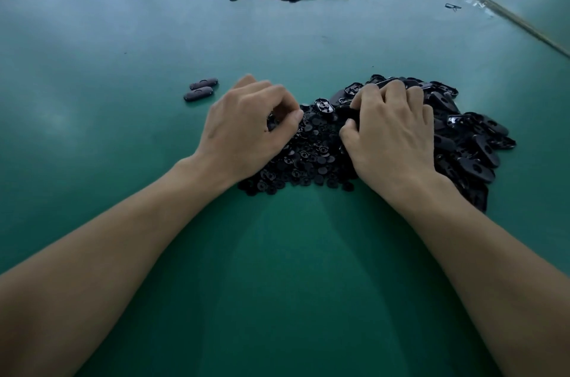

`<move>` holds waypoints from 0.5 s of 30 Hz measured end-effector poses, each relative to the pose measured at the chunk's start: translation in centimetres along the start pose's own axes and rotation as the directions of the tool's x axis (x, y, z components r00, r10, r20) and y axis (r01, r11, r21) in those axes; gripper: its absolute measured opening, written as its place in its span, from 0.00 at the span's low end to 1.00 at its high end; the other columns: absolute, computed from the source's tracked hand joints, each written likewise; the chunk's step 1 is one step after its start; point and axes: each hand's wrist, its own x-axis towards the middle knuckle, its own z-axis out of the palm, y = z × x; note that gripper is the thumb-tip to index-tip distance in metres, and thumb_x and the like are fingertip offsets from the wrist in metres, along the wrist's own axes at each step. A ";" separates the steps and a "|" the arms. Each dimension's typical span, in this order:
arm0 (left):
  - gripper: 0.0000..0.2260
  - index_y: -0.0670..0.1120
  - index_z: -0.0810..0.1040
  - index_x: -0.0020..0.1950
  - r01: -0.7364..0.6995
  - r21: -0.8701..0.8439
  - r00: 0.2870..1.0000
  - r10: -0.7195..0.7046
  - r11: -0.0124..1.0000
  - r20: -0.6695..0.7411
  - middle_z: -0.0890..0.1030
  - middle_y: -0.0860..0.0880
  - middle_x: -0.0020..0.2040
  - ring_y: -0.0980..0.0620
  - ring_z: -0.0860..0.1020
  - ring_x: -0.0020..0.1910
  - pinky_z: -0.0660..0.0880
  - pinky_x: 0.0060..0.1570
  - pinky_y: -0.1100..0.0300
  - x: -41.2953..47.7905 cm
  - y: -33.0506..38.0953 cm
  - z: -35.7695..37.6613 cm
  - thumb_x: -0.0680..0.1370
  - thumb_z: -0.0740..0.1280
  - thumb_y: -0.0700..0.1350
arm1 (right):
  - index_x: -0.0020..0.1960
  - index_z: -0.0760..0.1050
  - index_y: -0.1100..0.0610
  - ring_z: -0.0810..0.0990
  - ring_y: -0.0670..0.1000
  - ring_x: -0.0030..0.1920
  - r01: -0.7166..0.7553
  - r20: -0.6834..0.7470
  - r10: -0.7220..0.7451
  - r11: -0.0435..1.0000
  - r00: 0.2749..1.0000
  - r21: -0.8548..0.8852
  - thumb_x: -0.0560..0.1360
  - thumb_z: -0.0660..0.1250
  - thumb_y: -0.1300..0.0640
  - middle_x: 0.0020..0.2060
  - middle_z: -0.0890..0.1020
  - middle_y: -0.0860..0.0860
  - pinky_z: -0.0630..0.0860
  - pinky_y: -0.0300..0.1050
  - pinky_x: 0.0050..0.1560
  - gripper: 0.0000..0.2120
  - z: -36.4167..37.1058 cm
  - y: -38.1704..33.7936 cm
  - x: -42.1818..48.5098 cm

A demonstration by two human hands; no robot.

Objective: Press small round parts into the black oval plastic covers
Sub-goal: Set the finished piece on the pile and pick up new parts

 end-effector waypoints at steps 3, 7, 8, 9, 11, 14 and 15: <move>0.08 0.48 0.82 0.44 0.014 -0.018 1.000 -0.013 1.000 0.013 0.81 0.55 0.40 0.53 0.75 0.43 0.76 0.44 0.48 0.0 -0.2 0.0 0.78 0.68 0.51 | 0.59 0.74 0.55 0.69 0.60 0.60 0.013 0.013 -0.013 1.000 1.000 -0.012 0.81 0.60 0.51 0.56 0.76 0.56 0.66 0.54 0.58 0.11 -0.1 0.1 -0.1; 0.08 0.49 0.82 0.43 0.032 -0.033 0.999 -0.032 0.999 0.017 0.81 0.56 0.39 0.53 0.74 0.42 0.76 0.44 0.48 0.1 -0.2 0.0 0.77 0.68 0.51 | 0.60 0.75 0.54 0.72 0.61 0.60 0.010 -0.027 -0.011 1.000 1.000 -0.018 0.81 0.61 0.54 0.56 0.78 0.55 0.67 0.55 0.58 0.10 -0.1 0.0 -0.2; 0.08 0.49 0.82 0.43 0.036 -0.035 0.999 -0.035 0.999 0.019 0.81 0.56 0.39 0.53 0.75 0.43 0.76 0.45 0.48 0.1 -0.1 -0.1 0.77 0.68 0.51 | 0.59 0.76 0.54 0.73 0.61 0.59 0.011 -0.040 -0.012 1.000 0.999 -0.014 0.81 0.61 0.55 0.56 0.79 0.55 0.67 0.55 0.58 0.09 -0.1 0.0 -0.2; 0.07 0.49 0.82 0.43 0.038 -0.036 0.999 -0.038 0.999 0.022 0.81 0.56 0.39 0.53 0.75 0.43 0.76 0.45 0.48 0.1 -0.1 -0.1 0.77 0.68 0.51 | 0.59 0.76 0.54 0.73 0.60 0.59 0.017 -0.051 -0.017 1.000 0.999 -0.008 0.81 0.61 0.55 0.55 0.79 0.55 0.68 0.54 0.58 0.09 -0.1 0.1 -0.2; 0.07 0.49 0.82 0.43 0.043 -0.036 0.999 -0.042 0.998 0.031 0.81 0.56 0.39 0.52 0.75 0.43 0.76 0.45 0.48 0.1 0.0 -0.1 0.77 0.68 0.51 | 0.59 0.78 0.55 0.75 0.60 0.58 0.039 -0.058 -0.038 0.999 0.998 0.015 0.82 0.62 0.54 0.55 0.80 0.55 0.69 0.54 0.58 0.10 -0.2 0.2 -0.2; 0.08 0.49 0.82 0.43 0.049 -0.039 0.998 -0.047 0.998 0.041 0.81 0.56 0.39 0.52 0.75 0.42 0.76 0.45 0.48 0.1 0.0 -0.2 0.77 0.68 0.51 | 0.59 0.80 0.56 0.78 0.59 0.55 0.082 -0.053 -0.078 0.994 0.996 0.068 0.82 0.64 0.53 0.53 0.82 0.56 0.74 0.55 0.59 0.11 -0.6 0.5 -0.1; 0.08 0.49 0.82 0.43 0.052 -0.042 0.998 -0.051 0.998 0.040 0.81 0.56 0.38 0.52 0.75 0.42 0.76 0.44 0.48 0.1 -0.1 -0.2 0.77 0.68 0.51 | 0.60 0.81 0.56 0.79 0.59 0.55 0.088 -0.062 -0.083 0.992 0.995 0.091 0.81 0.64 0.54 0.53 0.83 0.57 0.74 0.55 0.59 0.11 -0.7 0.6 -0.1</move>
